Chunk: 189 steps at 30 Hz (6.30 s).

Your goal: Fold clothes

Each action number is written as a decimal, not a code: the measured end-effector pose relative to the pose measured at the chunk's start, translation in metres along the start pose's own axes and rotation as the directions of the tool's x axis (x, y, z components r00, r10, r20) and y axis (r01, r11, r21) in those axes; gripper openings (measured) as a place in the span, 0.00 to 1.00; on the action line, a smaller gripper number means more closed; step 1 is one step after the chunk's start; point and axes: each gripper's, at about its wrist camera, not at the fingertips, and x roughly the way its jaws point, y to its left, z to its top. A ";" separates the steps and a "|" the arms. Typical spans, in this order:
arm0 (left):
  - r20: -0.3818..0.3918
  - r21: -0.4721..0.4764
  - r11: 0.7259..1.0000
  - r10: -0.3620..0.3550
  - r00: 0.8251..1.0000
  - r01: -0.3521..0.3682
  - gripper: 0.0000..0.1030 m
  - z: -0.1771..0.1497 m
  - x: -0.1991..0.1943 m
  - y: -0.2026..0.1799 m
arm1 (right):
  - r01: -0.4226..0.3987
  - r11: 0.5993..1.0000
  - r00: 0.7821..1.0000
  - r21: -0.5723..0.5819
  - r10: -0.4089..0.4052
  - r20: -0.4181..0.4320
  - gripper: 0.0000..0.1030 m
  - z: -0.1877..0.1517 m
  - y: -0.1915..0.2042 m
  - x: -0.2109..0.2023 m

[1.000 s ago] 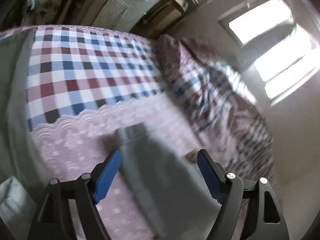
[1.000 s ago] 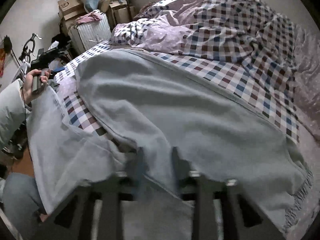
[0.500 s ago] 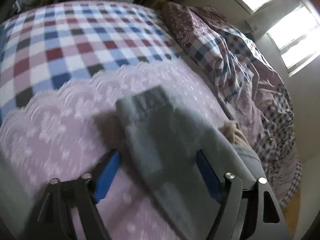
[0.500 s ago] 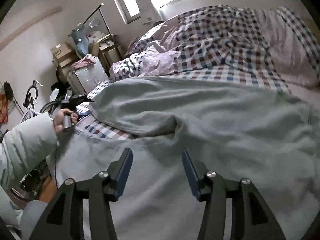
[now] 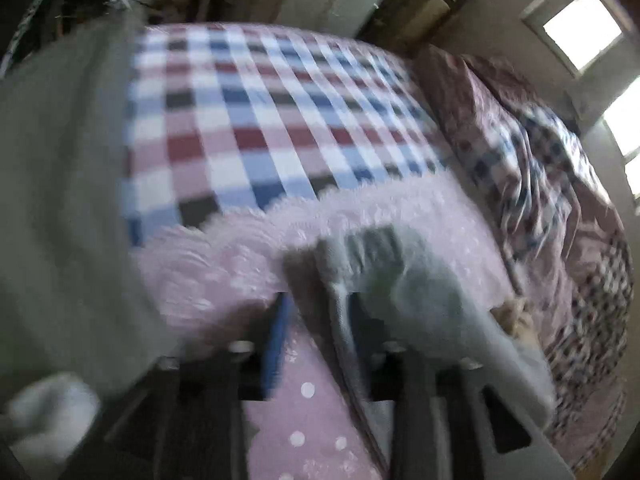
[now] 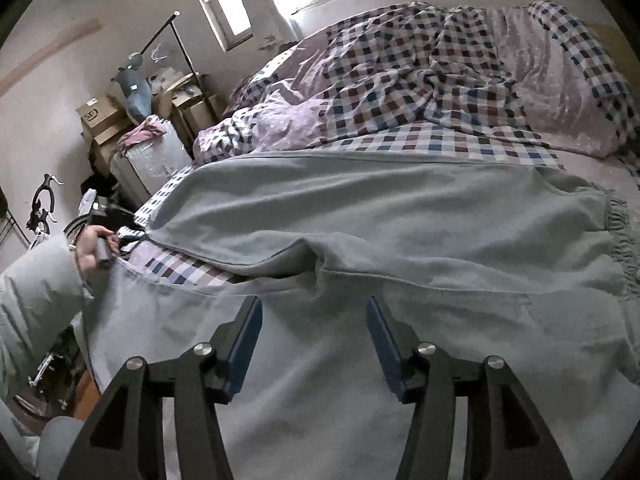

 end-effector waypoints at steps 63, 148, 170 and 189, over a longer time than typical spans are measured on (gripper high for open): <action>-0.277 0.929 0.280 0.098 0.956 0.241 0.60 -0.052 0.092 -0.200 | 0.068 0.993 0.997 0.098 -0.064 -0.045 0.59 -0.024 -0.023 0.037; 0.334 0.875 0.359 0.038 0.942 -0.325 0.97 -0.028 0.081 -0.204 | 0.050 0.939 0.997 0.341 -0.066 0.037 0.62 -0.021 -0.061 0.000; 0.236 0.724 0.667 -0.004 0.972 -0.173 1.00 0.056 0.047 -0.157 | 0.048 0.938 0.998 0.344 -0.058 0.019 0.62 -0.022 -0.061 0.005; -0.266 0.525 0.806 -0.151 0.952 0.274 0.20 0.038 0.120 -0.148 | 0.060 0.940 0.998 0.337 -0.060 -0.011 0.62 -0.024 -0.056 0.020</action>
